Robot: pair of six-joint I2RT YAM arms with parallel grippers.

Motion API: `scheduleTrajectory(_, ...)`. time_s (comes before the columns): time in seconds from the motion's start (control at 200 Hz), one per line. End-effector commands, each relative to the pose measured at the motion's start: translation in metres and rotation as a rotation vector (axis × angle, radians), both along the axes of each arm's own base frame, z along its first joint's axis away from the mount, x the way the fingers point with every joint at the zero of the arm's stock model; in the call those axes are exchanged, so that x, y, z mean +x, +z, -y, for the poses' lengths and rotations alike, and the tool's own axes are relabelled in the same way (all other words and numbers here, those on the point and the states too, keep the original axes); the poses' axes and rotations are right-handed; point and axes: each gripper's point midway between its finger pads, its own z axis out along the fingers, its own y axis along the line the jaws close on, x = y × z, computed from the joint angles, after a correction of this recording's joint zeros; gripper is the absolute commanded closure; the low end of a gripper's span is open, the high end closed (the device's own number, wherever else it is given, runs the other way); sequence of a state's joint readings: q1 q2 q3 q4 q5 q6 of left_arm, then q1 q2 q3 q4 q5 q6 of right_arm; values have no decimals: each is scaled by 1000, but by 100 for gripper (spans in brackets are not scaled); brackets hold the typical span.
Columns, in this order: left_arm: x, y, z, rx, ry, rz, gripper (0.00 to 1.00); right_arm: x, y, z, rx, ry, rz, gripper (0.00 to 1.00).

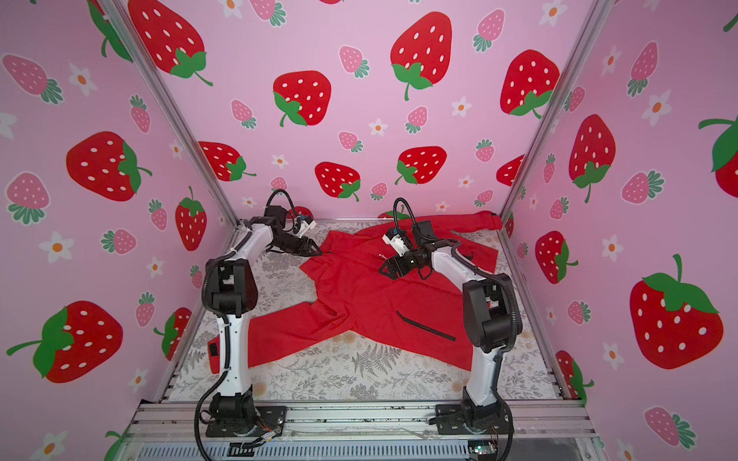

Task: Unzip the jacket
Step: Flatten out the jacket at the center of the board.

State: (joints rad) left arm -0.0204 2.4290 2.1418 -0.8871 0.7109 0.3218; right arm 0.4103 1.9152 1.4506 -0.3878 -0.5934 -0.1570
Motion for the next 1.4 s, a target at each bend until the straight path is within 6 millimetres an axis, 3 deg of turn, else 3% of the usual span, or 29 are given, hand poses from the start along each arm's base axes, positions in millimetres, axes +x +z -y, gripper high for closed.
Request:
scheduleTrajectory(0.0, -6, -4, 0, -9, -23, -15, 45, -3, 10, -9, 14, 37, 9, 19)
scheduleTrajectory(0.1, -4, -7, 0, -13, -18, -17, 44, -6, 10, -11, 16, 41, 8, 19)
scheduleTrajectory(0.19, -11, -6, 8, -54, -44, -38, 51, -7, 9, -12, 21, 41, 9, 19)
scheduleTrajectory(0.31, -33, 4, 19, -90, -96, -96, 87, -7, 2, -15, -4, 38, 13, 19)
scheduleTrajectory(0.335, -38, 5, 20, -90, -99, -106, 100, -8, 1, -17, -15, 42, 16, 20)
scheduleTrajectory(0.445, -62, 5, 28, -53, -98, -113, 100, -11, -6, -25, -43, 54, 30, 20)
scheduleTrajectory(0.59, -70, 4, 23, -5, -15, -49, 100, -20, -14, -44, -53, 88, 48, 22)
scheduleTrajectory(0.701, -77, -10, 12, 60, 37, -110, 100, -30, -27, -60, -63, 115, 30, 24)
scheduleTrajectory(0.881, -99, -33, 16, 127, 64, -250, 100, -39, -42, -76, -112, 114, 22, 27)
scheduleTrajectory(1.081, -109, -42, 14, 185, 174, -252, 100, -20, -26, -90, -83, 102, 116, 38)
scheduleTrajectory(1.226, -122, -63, 15, 284, 133, -274, 100, -2, -16, -106, -47, 142, 243, 41)
scheduleTrajectory(1.396, -129, -64, 26, 248, 166, -305, 100, 13, -24, -120, -71, 200, 329, 42)
